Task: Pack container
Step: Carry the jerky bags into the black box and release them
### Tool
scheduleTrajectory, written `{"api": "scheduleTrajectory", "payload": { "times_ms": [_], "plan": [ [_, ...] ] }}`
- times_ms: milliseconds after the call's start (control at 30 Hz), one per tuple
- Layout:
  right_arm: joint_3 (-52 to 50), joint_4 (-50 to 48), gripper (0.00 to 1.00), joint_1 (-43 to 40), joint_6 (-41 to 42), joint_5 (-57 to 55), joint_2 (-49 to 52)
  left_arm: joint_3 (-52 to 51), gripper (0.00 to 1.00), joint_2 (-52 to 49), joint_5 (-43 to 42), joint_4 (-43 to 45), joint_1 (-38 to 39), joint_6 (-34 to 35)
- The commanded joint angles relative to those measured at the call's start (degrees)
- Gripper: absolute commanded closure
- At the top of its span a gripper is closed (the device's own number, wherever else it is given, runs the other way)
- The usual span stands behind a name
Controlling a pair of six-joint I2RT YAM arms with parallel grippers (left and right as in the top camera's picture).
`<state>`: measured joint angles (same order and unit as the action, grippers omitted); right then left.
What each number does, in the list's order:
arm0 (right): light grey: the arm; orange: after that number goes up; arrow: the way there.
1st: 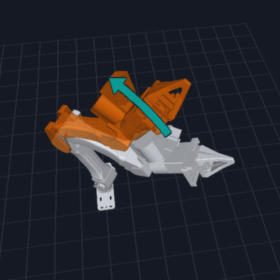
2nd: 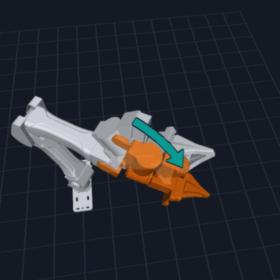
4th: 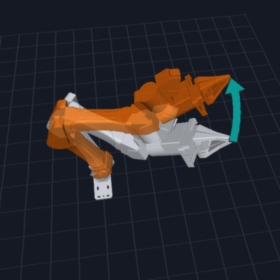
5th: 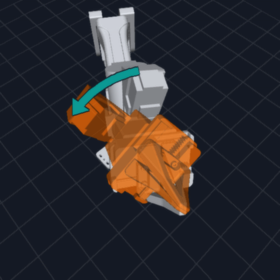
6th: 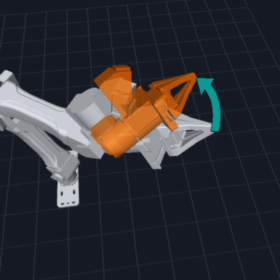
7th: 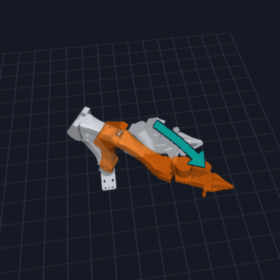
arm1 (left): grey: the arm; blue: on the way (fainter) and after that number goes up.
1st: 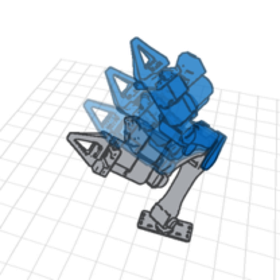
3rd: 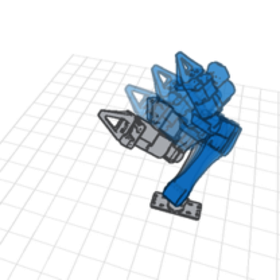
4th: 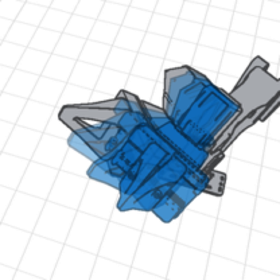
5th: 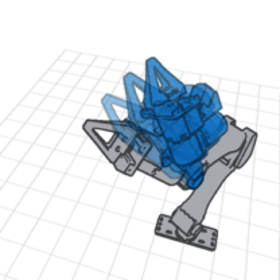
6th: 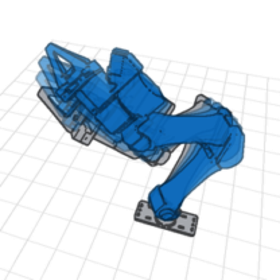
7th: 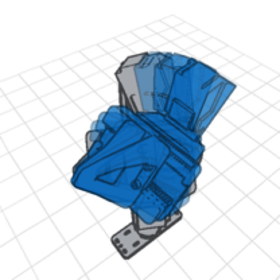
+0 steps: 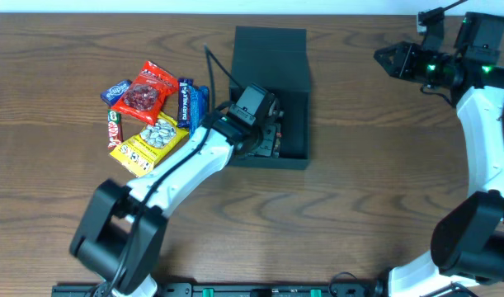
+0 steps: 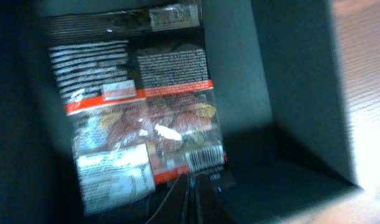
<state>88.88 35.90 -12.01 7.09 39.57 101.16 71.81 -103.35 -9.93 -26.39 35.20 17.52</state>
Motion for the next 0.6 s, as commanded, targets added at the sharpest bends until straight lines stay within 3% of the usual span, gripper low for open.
{"api": "scheduleTrajectory", "payload": {
  "times_ms": [0,433,567],
  "plan": [
    [0.3,-0.2,0.76,0.4,-2.1,-1.7,-0.3,-0.1,0.94,-2.8,-0.6,1.0,-0.7,-3.0],
    [0.3,1.0,0.77,0.4,-2.0,-1.7,-0.3,-0.1,0.94,-10.1,-0.4,2.4,-0.8,-3.0],
    [0.3,1.5,0.78,0.4,-1.8,-1.7,-0.3,-0.1,0.94,-10.1,3.5,2.3,-1.2,-3.0]
  ]
}}
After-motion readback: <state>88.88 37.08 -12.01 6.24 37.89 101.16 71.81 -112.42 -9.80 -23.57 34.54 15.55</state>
